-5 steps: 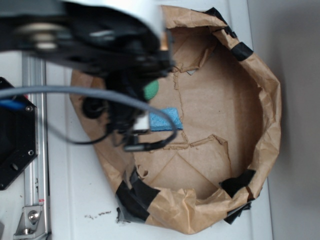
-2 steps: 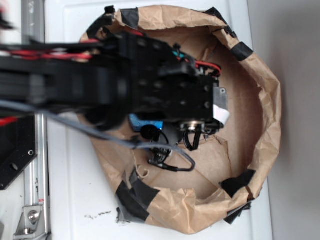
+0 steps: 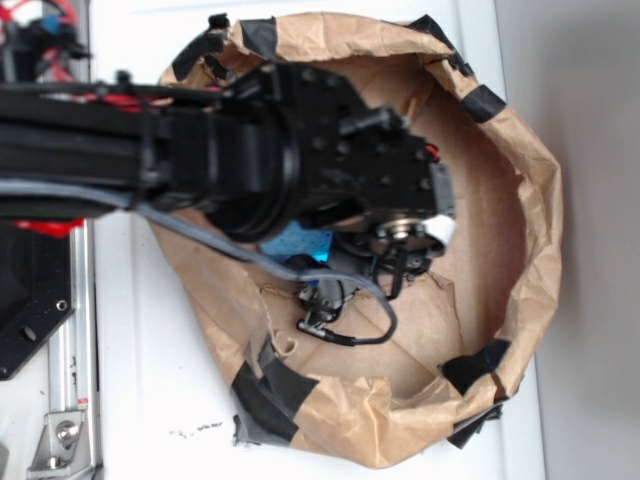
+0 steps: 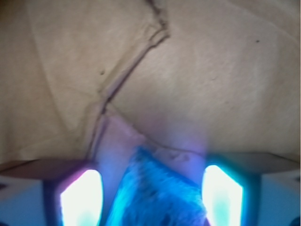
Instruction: Grab the blue sponge.
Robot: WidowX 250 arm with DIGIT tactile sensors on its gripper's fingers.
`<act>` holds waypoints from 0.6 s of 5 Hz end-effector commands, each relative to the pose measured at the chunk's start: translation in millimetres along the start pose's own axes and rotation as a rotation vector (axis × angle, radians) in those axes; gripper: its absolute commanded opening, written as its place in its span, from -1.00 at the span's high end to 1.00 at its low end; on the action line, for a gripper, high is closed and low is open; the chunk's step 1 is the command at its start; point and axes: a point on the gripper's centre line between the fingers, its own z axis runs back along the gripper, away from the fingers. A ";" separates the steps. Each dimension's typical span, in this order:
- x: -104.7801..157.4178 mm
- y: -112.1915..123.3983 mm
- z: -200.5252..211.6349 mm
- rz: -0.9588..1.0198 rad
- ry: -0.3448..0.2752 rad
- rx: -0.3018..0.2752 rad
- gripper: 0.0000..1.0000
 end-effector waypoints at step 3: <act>9.8 6.1 84.9 0.222 0.001 0.185 1.00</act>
